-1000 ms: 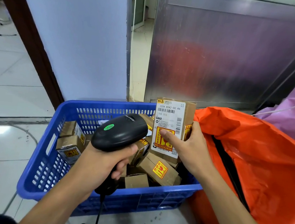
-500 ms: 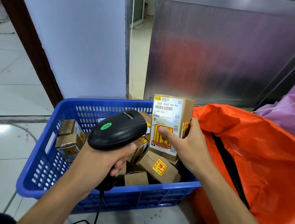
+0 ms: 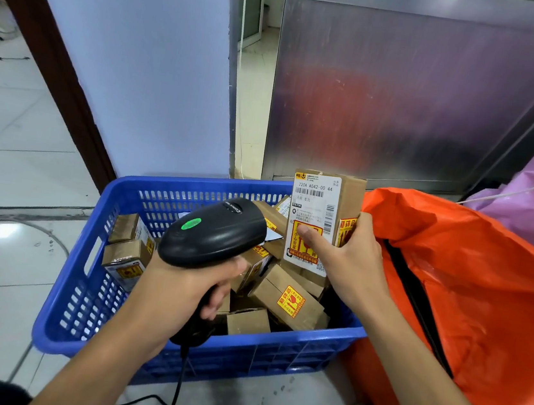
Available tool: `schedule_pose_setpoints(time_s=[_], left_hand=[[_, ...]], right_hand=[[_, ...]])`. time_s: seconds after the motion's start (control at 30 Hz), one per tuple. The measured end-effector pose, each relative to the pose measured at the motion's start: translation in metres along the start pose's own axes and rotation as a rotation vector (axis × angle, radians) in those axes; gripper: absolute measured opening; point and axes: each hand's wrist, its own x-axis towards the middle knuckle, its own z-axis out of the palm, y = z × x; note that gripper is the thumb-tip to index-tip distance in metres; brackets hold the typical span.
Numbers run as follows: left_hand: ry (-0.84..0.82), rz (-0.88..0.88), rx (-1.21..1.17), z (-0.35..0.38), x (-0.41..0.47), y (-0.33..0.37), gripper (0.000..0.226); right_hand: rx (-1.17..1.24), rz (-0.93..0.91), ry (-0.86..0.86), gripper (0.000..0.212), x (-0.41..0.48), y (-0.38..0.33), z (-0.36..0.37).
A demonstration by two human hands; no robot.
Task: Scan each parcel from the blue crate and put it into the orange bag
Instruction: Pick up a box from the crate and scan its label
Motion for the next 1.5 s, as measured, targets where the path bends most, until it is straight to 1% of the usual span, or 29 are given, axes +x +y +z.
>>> schedule_pose_setpoints(time_s=[0.2, 0.33, 0.5, 0.57, 0.6, 0.67, 0.77, 0.83, 0.87, 0.93, 1.07, 1.1, 1.2, 1.27, 1.33, 1.43, 1.5], left_hand=[[0.025, -0.05, -0.017, 0.001, 0.001, 0.0, 0.035], [0.095, -0.061, -0.026, 0.003, 0.003, 0.002, 0.036], [0.165, -0.091, -0.078, 0.01, 0.01, 0.002, 0.023], [0.12, -0.094, -0.075, 0.014, 0.01, 0.003, 0.013], [0.095, -0.099, -0.067, 0.016, 0.009, 0.003, 0.013], [0.072, -0.126, -0.063, 0.019, 0.008, 0.002, 0.023], [0.06, -0.128, -0.071, 0.025, 0.004, 0.001, 0.027], [0.063, -0.132, -0.072, 0.032, 0.004, 0.001, 0.036], [0.079, -0.144, -0.069, 0.037, 0.004, 0.001, 0.04], [0.104, -0.163, -0.061, 0.045, 0.007, -0.001, 0.039], [0.096, -0.184, -0.059, 0.062, 0.019, -0.005, 0.029], [0.093, -0.183, -0.069, 0.067, 0.022, -0.005, 0.028], [0.086, -0.18, -0.075, 0.086, 0.029, -0.003, 0.02], [0.077, -0.21, -0.088, 0.097, 0.034, -0.005, 0.019], [0.045, -0.257, -0.098, 0.111, 0.039, -0.008, 0.024], [-0.018, -0.311, -0.028, 0.129, 0.049, -0.018, 0.037], [-0.07, -0.313, 0.018, 0.142, 0.056, -0.026, 0.043]], right_hand=[[0.051, -0.016, -0.046, 0.055, -0.003, -0.006, -0.001], [0.125, -0.027, -0.102, 0.045, -0.006, -0.012, -0.002], [0.188, -0.028, -0.185, 0.039, -0.011, -0.018, -0.006], [0.205, -0.032, -0.204, 0.033, -0.012, -0.02, -0.009], [0.222, -0.031, -0.211, 0.03, -0.013, -0.021, -0.011], [0.273, -0.025, -0.223, 0.027, -0.015, -0.022, -0.016], [0.347, 0.002, -0.226, 0.034, -0.017, -0.025, -0.025], [0.373, 0.04, -0.239, 0.036, -0.018, -0.024, -0.031], [0.369, 0.059, -0.261, 0.035, -0.019, -0.023, -0.034], [0.346, 0.077, -0.312, 0.035, -0.02, -0.02, -0.036], [0.34, 0.089, -0.27, 0.035, -0.024, -0.014, -0.045], [0.32, 0.089, -0.267, 0.039, -0.024, -0.013, -0.048], [0.243, 0.138, -0.306, 0.06, -0.024, -0.007, -0.065], [0.175, 0.186, -0.359, 0.063, -0.025, -0.006, -0.078], [0.107, 0.204, -0.355, 0.059, -0.024, -0.002, -0.092], [0.002, 0.209, -0.296, 0.066, -0.022, 0.01, -0.109], [-0.121, 0.233, -0.253, 0.065, -0.019, 0.021, -0.122]])
